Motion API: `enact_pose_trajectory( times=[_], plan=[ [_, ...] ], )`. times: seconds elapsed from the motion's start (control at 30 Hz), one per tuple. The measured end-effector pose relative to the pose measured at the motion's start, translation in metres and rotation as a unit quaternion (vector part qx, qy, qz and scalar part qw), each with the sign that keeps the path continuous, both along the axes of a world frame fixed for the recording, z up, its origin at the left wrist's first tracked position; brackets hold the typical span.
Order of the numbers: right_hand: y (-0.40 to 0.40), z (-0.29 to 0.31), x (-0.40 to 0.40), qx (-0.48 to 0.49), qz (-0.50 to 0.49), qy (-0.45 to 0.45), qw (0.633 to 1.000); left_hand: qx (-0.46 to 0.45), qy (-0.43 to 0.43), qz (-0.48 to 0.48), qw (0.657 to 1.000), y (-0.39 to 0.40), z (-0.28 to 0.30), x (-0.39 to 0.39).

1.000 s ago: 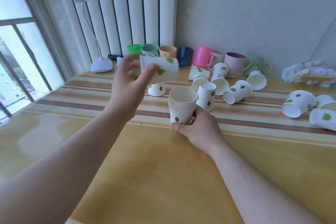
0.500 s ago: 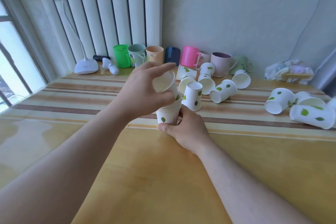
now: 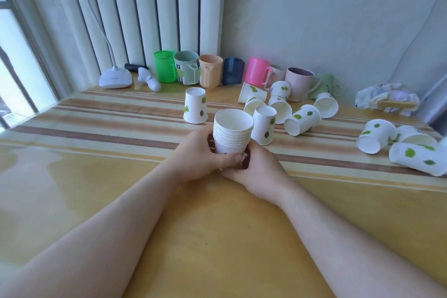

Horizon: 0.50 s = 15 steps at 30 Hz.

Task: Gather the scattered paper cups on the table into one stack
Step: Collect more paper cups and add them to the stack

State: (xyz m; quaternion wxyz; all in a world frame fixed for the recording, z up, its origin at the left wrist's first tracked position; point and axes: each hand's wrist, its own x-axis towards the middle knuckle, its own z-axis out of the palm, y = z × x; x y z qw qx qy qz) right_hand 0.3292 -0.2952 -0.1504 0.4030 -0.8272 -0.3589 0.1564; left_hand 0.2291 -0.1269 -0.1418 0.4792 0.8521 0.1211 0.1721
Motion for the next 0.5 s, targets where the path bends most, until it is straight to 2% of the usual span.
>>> enact_pose_trajectory(
  times=[0.07,0.1,0.17,0.23,0.4,0.43,0.5],
  plan=[
    [-0.009,0.01,0.01,-0.005,0.001,-0.011,1.0,0.013,-0.014,0.022,1.0,0.007,-0.002,0.001],
    [-0.012,0.017,0.018,0.02,-0.032,-0.049,0.998,0.021,-0.018,0.041,0.999,0.013,-0.004,0.001],
    [-0.014,0.035,0.041,0.087,-0.124,-0.184,0.971,0.034,-0.015,0.072,0.997,0.024,-0.007,0.002],
    [-0.009,0.048,0.062,0.074,-0.17,-0.257,0.948,0.035,-0.007,0.08,0.996,0.029,-0.009,0.005],
    [-0.001,0.043,0.074,-0.138,-0.119,-0.248,0.952,0.023,-0.009,0.081,0.996,0.03,-0.01,0.008],
    [-0.004,0.038,0.071,-0.142,-0.11,-0.248,0.952,0.021,-0.007,0.082,0.996,0.03,-0.011,0.008],
    [-0.011,0.029,0.064,-0.08,-0.11,-0.283,0.949,0.017,-0.006,0.083,0.996,0.031,-0.011,0.008]
  ],
)
